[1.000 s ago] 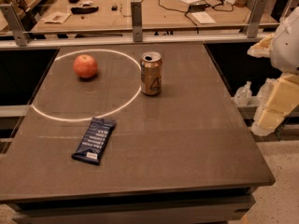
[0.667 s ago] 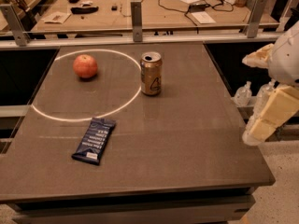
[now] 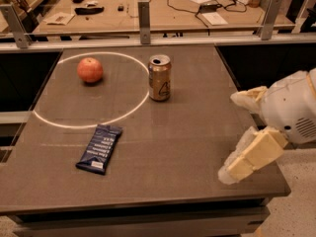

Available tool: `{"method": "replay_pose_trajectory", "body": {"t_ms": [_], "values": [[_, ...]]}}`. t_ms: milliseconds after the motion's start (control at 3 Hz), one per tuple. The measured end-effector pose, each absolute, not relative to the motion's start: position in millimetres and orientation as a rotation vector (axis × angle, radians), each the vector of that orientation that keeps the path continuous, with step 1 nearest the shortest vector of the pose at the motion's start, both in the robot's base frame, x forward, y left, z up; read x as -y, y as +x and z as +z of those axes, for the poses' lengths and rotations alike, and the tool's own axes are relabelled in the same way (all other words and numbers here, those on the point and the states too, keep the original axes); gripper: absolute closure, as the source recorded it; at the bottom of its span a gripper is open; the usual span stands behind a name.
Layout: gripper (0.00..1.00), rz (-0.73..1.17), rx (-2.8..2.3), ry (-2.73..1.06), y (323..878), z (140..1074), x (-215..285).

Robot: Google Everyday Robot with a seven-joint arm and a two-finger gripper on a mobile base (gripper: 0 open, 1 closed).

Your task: Move rxbar blueberry near apple

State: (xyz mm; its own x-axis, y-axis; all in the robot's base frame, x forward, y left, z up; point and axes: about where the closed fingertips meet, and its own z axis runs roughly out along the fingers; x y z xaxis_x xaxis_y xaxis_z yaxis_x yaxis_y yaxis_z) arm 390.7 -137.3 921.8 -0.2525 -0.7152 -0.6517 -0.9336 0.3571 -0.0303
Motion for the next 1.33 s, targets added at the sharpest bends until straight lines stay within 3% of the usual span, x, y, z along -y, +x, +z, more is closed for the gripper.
{"method": "replay_pose_trajectory", "body": {"t_ms": [333,667,1333], "values": [[0.00,0.654,-1.898,-1.409,386.5,907.1,94.8],[0.00,0.655,-1.803,-1.408,392.7,896.4,62.9],[0.00,0.646,-1.821,-1.398,389.7,896.2,57.4]]}}
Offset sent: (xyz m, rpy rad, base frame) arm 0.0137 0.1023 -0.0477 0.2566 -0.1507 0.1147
